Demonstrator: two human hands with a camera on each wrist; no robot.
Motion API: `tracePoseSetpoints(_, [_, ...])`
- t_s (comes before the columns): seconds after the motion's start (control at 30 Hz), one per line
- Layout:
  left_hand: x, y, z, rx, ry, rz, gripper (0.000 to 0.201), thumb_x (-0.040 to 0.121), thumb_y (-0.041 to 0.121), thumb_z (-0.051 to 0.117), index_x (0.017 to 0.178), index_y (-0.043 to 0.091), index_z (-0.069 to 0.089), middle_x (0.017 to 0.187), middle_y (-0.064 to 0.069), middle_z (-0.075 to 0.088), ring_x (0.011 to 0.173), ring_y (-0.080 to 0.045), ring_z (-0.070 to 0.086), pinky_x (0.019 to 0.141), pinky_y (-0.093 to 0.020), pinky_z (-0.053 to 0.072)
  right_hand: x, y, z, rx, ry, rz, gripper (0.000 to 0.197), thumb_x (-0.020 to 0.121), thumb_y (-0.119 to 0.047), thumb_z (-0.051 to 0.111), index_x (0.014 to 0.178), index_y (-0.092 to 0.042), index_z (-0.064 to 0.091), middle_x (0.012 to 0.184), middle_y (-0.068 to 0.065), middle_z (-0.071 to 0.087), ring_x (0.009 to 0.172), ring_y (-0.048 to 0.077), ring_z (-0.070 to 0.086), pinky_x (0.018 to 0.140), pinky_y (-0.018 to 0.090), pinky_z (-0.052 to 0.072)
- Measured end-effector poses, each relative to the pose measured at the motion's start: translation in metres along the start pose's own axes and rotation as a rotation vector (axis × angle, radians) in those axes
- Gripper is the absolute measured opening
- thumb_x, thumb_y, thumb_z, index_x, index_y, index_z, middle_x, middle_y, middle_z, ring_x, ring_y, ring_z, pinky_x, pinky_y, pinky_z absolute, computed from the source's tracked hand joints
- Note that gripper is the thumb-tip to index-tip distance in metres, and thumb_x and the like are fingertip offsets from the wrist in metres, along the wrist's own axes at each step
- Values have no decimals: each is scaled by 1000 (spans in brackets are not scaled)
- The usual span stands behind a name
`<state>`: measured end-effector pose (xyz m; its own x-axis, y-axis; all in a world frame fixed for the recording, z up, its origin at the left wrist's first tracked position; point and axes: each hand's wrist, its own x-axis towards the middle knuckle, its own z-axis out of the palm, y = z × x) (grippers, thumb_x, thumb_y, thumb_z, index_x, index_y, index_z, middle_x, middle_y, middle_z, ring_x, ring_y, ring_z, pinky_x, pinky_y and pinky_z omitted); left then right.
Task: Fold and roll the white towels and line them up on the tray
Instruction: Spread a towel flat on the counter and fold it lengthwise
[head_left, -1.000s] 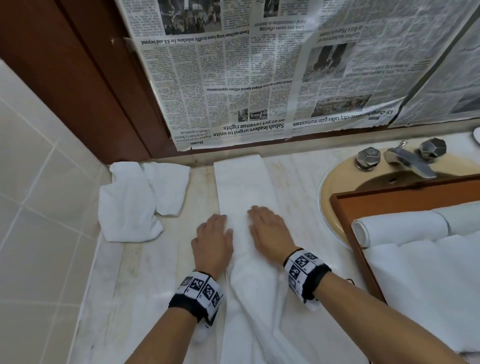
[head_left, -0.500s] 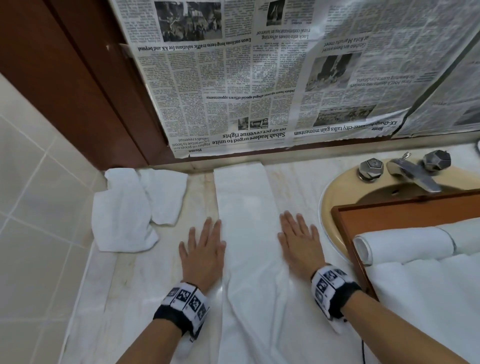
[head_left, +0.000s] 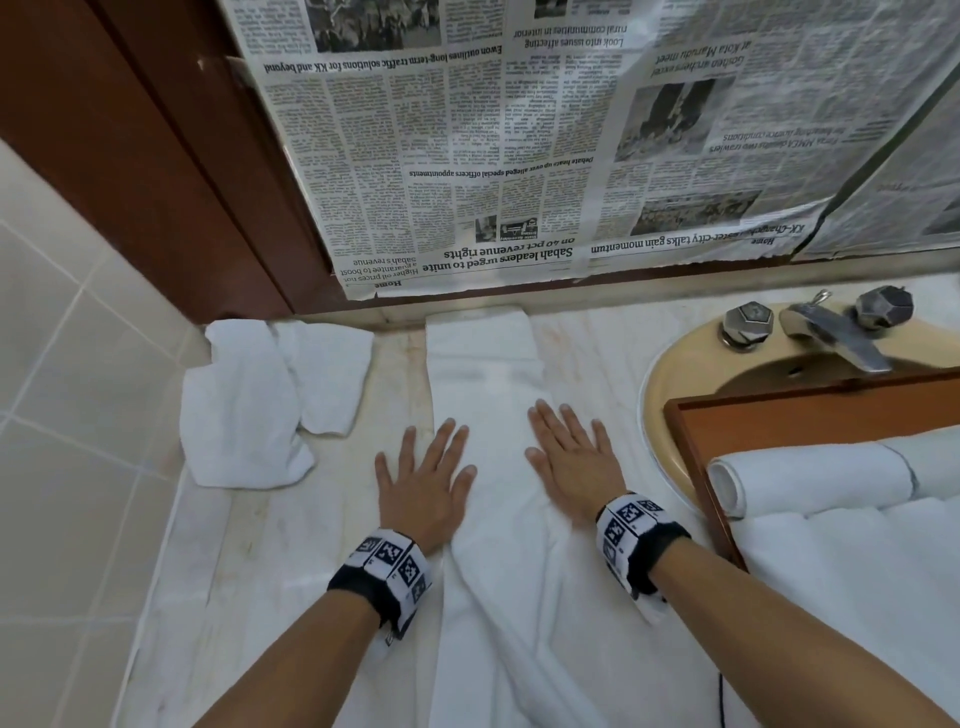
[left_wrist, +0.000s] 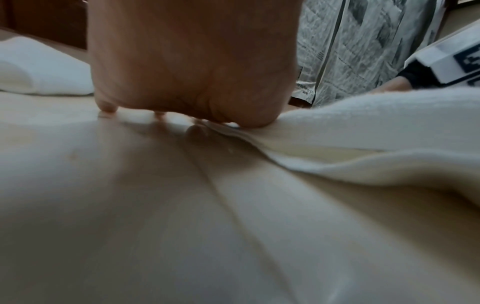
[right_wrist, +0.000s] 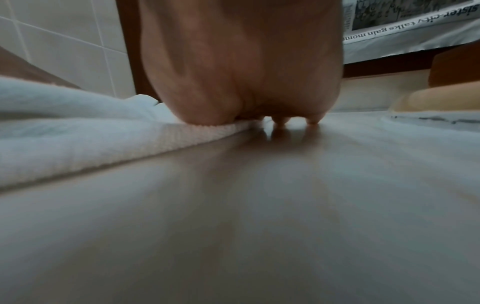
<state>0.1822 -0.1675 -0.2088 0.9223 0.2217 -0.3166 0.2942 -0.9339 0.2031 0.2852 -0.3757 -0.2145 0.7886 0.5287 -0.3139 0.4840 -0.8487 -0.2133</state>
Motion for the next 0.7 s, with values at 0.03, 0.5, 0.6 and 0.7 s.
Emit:
tracePoseSetpoints(0.03, [6,0,-2,-6,-5,-10,58,99,62,2,154,50,-11,160,31,-17,153,-23,-14,119,-62,-2,6,0,-3,-6,-5,3,58,105,-50,6,156,-33,-14,158,-22,-24,151,12,-16,122,47,-9])
tracePoseSetpoints(0.5, [32,1,-27,-275,75,-90,55,104,47,33,156,31,25,163,7,24,149,-29,22,118,-57,20,23,-7,-34,219,102,53,56,103,-39,40,153,-16,28,164,2,20,146,27,26,113,44,27])
tracePoseSetpoints(0.6, [-12,-4,-24,-515,188,-51,42,99,29,55,139,15,54,133,-8,60,120,-27,56,105,-41,43,-34,-7,-24,483,140,21,37,99,-33,55,128,-10,58,128,9,57,114,27,56,95,33,42])
tracePoseSetpoints(0.7, [-57,2,-18,-592,143,-99,23,95,20,60,116,14,66,105,0,68,96,-17,64,85,-24,47,-95,-12,-7,652,104,33,19,94,-37,65,98,-19,67,97,-1,66,87,15,63,83,32,51])
